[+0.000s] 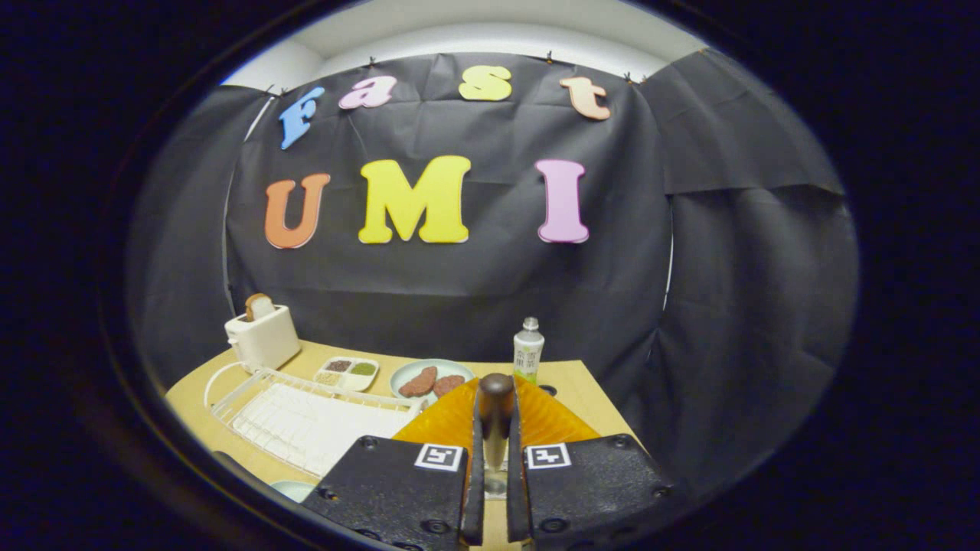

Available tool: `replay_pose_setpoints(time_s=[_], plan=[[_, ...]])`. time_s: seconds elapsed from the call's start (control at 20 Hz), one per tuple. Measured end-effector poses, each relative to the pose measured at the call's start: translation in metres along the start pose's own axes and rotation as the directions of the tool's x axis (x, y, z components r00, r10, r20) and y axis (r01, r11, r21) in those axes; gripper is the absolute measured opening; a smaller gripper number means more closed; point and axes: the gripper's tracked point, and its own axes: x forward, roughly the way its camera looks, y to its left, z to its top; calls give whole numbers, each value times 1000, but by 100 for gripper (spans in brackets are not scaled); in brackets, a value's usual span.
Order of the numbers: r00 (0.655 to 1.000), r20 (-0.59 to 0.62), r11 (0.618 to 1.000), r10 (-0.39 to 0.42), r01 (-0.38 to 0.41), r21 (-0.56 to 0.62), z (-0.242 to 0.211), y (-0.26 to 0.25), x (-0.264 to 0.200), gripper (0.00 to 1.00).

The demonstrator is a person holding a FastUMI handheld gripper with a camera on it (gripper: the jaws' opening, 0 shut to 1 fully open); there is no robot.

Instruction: Take the plate from the dish rack, then take the spoon from the basket and place it into the plate.

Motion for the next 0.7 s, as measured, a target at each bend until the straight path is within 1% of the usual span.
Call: replay_pose_setpoints(time_s=[0.1, 0.2, 0.35, 0.55, 0.7], plan=[[999, 32, 1000, 15, -14, -20, 6, 15, -26, 17], [998, 51, 999, 48, -47, -14, 9, 37, -50, 17], [994, 54, 995, 96, -96, -3, -4, 67, -74, 17], [989, 50, 989, 142, -143, 31, -42, 110, -105, 17], [992, 39, 991, 123, -125, 57, -79, 132, -115, 17]])
